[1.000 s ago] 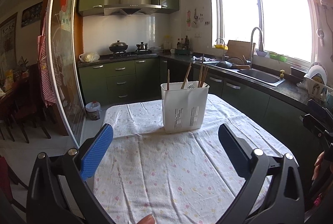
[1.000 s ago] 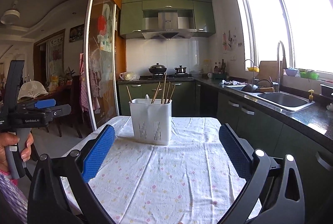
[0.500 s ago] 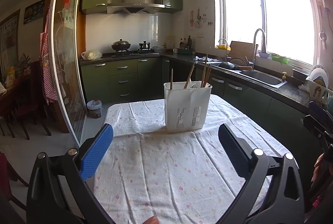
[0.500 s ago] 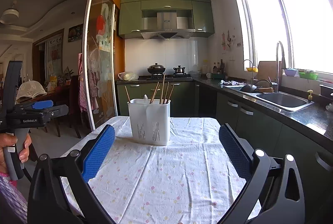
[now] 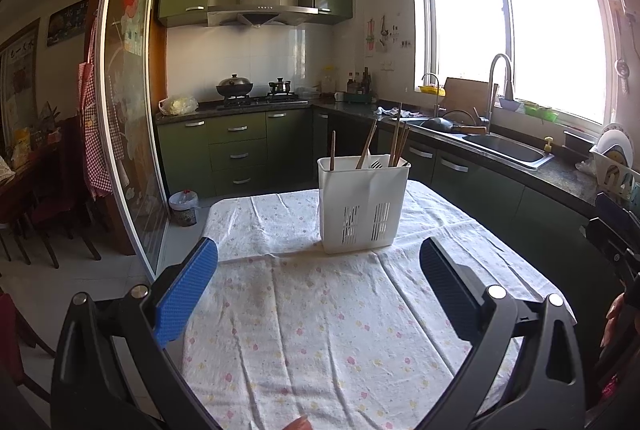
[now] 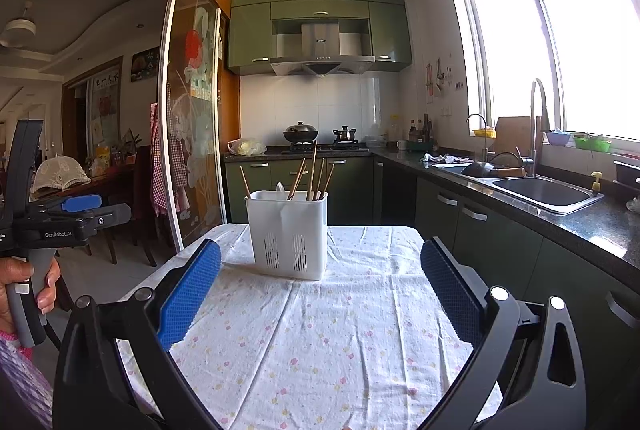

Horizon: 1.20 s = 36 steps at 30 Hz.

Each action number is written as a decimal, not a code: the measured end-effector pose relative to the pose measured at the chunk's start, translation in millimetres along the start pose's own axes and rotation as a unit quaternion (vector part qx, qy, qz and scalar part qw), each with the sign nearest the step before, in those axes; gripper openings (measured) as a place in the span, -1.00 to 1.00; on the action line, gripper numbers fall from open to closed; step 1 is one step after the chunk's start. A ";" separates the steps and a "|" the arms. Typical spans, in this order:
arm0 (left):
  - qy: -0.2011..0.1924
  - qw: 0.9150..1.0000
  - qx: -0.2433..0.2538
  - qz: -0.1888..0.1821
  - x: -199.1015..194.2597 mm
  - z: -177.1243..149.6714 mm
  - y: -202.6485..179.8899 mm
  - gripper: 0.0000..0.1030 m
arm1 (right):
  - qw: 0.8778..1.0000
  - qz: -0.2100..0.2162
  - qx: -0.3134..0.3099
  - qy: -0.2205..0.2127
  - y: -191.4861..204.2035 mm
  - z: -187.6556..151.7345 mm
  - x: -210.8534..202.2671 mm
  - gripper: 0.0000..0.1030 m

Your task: Organize utensils

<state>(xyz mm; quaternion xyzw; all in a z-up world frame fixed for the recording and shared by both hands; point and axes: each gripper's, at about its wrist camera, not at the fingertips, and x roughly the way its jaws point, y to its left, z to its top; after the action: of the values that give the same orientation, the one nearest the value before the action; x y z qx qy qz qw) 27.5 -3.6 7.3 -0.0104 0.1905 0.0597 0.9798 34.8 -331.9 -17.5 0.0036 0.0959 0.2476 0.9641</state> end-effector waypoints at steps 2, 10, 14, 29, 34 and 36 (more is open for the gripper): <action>0.001 1.000 0.000 0.000 0.3 0.1 0.6 0.87 | 1.000 0.000 0.000 0.000 0.0 0.0 0.6 0.91; 0.000 1.000 0.000 0.000 -0.3 0.4 0.3 0.87 | 1.000 -0.002 0.005 0.001 0.2 -0.7 2.4 0.91; 0.001 1.000 0.000 0.000 -0.2 0.3 0.6 0.87 | 1.000 -0.002 0.004 0.001 0.5 -1.1 2.4 0.91; 0.001 1.000 0.000 0.000 -0.1 0.9 0.9 0.87 | 1.000 -0.002 0.005 0.001 1.1 -1.3 2.5 0.91; 0.001 1.000 -0.001 0.001 -0.1 0.7 1.2 0.87 | 1.000 -0.003 0.005 0.002 1.7 -2.2 2.8 0.91; 0.002 1.000 -0.001 0.001 -0.1 0.3 0.7 0.87 | 1.000 -0.002 0.006 0.002 2.0 -2.2 2.8 0.91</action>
<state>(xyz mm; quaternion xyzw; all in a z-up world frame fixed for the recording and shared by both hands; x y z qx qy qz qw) 27.4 -2.9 7.6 -0.0111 0.1920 0.0611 0.9794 35.8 -328.9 -20.0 0.0084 0.0990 0.2447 0.9645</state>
